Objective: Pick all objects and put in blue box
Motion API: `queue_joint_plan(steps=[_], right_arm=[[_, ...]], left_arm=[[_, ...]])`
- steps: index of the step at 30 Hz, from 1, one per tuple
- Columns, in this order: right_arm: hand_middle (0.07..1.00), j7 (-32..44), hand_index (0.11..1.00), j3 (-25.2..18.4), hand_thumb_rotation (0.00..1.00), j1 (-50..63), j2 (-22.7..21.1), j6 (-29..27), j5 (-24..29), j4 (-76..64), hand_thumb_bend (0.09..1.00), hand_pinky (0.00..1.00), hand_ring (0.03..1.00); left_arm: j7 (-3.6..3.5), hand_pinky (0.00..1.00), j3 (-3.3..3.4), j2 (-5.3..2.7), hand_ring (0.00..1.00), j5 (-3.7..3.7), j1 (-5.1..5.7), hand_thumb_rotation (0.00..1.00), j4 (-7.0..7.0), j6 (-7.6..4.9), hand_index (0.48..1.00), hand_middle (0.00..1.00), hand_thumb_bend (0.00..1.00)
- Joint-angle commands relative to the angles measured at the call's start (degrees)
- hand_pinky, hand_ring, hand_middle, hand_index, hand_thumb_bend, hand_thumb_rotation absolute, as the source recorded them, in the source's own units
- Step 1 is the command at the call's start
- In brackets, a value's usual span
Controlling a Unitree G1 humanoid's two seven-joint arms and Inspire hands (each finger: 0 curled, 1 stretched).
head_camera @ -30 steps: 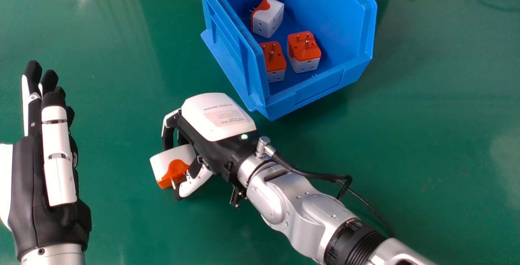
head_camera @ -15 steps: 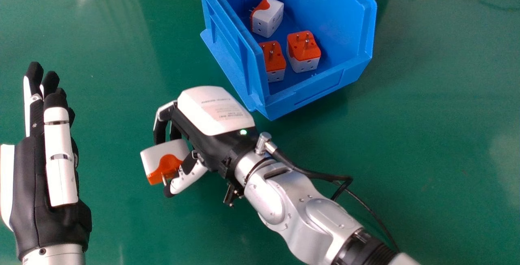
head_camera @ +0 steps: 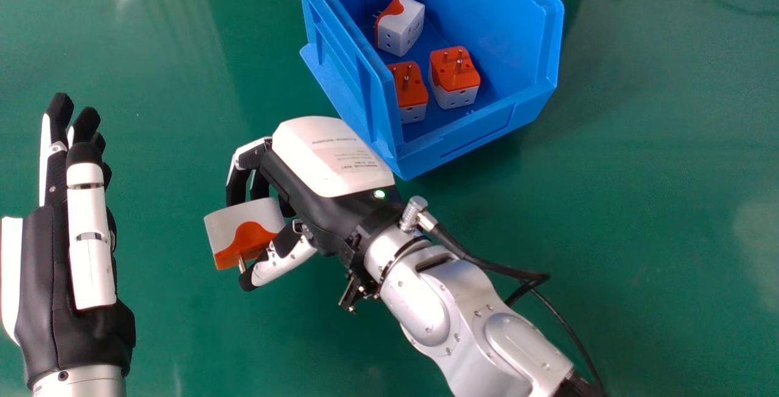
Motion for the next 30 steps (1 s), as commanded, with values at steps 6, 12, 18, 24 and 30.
queue_joint_plan(steps=[6, 12, 18, 24, 30], right_arm=[[0.457, 4.9, 0.49, -1.0, 0.13, 4.7, -2.8, 2.1, -0.6, -12.6, 0.481, 0.25, 0.359], [0.426, 7.2, 0.485, -1.9, 0.13, 9.5, -6.1, 1.7, -0.1, -20.1, 0.482, 0.23, 0.33], [0.396, 9.7, 0.48, -3.3, 0.14, 13.8, -8.8, 1.9, 0.0, -26.9, 0.481, 0.21, 0.302], [0.371, 11.2, 0.478, -6.3, 0.14, 19.1, -12.1, 0.8, 1.2, -34.5, 0.481, 0.19, 0.28], [0.298, 9.8, 0.476, -11.1, 0.14, 24.0, -16.0, -3.5, 3.4, -38.5, 0.482, 0.14, 0.214]], left_arm=[[0.16, 1.0, 0.49, 0.36, 0.99, -0.13, -0.04, 1.0, -2.24, -0.18, 0.986, 0.98, 0.26], [0.99, 1.0, 0.39, 0.1, 0.99, 0.19, -0.48, 1.0, -4.28, 1.66, 0.994, 0.99, 0.26], [1.89, 1.0, 0.04, -0.18, 0.99, 1.28, -1.14, 1.0, -5.63, 2.74, 0.996, 0.98, 0.23], [2.39, 1.0, -0.38, -0.12, 0.97, 1.57, -1.54, 1.0, -5.94, 2.71, 0.98, 0.97, 0.18], [2.43, 1.0, -0.52, -0.06, 0.97, 2.0, -1.7, 1.0, -5.89, 2.78, 0.977, 0.96, 0.16]])
